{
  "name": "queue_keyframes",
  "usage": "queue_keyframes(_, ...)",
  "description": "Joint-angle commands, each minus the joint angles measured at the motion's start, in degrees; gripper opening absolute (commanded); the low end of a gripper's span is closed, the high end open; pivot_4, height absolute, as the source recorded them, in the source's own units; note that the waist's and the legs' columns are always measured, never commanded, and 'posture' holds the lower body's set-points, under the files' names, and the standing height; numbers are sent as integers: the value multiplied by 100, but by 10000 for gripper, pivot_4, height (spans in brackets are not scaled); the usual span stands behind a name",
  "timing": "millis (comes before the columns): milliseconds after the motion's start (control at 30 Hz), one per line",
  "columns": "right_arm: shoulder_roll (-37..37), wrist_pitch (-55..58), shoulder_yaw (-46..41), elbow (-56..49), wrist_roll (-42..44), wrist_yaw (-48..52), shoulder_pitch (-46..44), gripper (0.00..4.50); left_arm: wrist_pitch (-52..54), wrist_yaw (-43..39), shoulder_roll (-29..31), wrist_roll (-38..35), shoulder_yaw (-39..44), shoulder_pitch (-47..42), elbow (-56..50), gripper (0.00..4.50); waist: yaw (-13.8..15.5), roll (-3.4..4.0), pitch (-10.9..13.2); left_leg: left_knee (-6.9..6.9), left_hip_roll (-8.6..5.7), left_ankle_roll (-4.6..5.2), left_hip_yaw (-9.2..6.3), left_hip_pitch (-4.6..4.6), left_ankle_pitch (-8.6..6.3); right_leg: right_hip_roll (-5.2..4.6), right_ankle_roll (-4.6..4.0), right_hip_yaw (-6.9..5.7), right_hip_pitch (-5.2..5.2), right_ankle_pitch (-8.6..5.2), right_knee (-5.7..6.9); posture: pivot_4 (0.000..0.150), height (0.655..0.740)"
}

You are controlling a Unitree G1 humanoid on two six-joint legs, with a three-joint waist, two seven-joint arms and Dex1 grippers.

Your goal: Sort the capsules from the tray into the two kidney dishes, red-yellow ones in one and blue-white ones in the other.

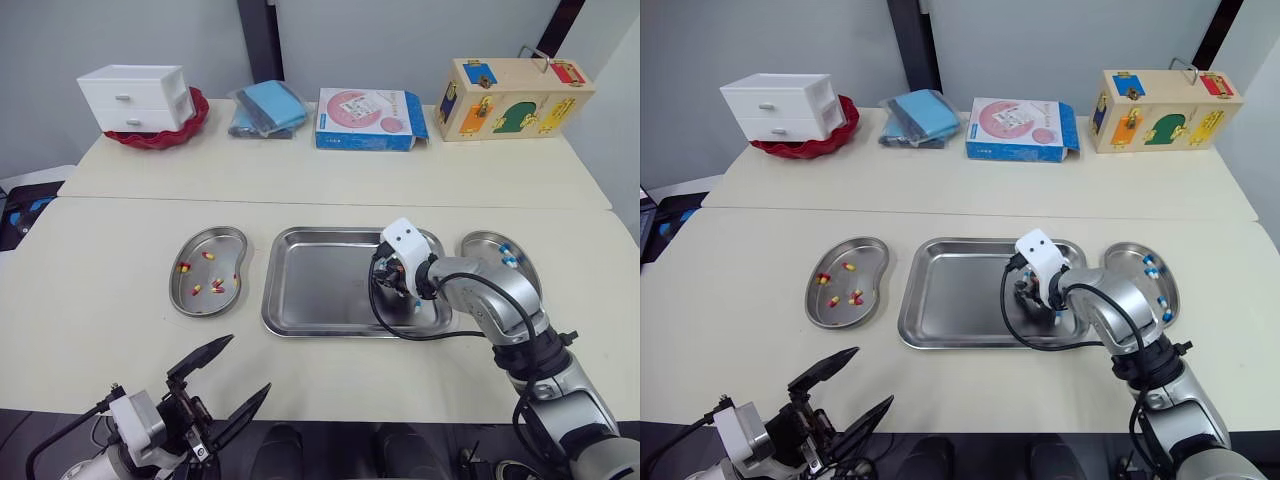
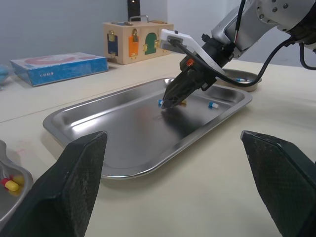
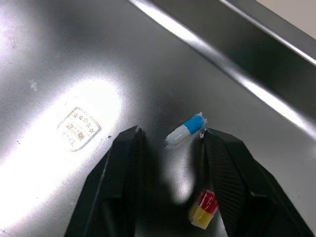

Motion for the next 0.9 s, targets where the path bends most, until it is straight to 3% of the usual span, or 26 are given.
queue_keyframes(33, 36, -110, 26, -23, -102, 34, -17, 9400, -120, 19, 51, -85, -5, 17, -80, 45000, -4, 0, 0, 0, 0, 0, 0, 0, 0, 0, 0, 0, 0, 0, 0, 1500, 7400)
queue_keyframes(167, 68, -190, 38, 49, -187, 66, -17, 101, -137, 57, 65, -59, -4, -4, -81, 45000, -9, 0, 0, 0, 0, 0, 0, 1, 0, 0, 0, -1, 1, 0, 0, 1500, 7400)
queue_keyframes(400, 77, -430, 23, 32, -256, 169, 6, 101, -151, 101, 67, -19, -14, -46, -78, 45000, -20, 0, 0, 0, 0, 0, 0, 1, 0, 0, 0, 0, 1, 0, 1, 1500, 7400)
queue_keyframes(567, -233, -659, -453, -446, -15, 573, 103, 101, -143, -37, 208, -51, -32, -240, -5, 45000, -6, 3, 1, 0, -1, 0, -2, -1, 0, 0, 0, -1, 0, 0, 0, 1500, 7400)
queue_keyframes(733, -1079, -1119, -1500, -1166, 396, 1267, 705, 101, -158, -517, 429, -193, -254, -380, 71, 45000, 36, 3, 2, -2, -2, 0, -1, -5, 0, -1, 1, -4, 3, 0, -12, 1500, 7400)
queue_keyframes(900, -2391, -1668, -2729, -1335, 416, 1995, 2179, 101, -54, -845, 451, -294, -680, -636, 107, 45000, 114, 4, 1, -7, -1, 1, 0, -3, -1, -1, 1, -4, 7, 0, -23, 1500, 7400)
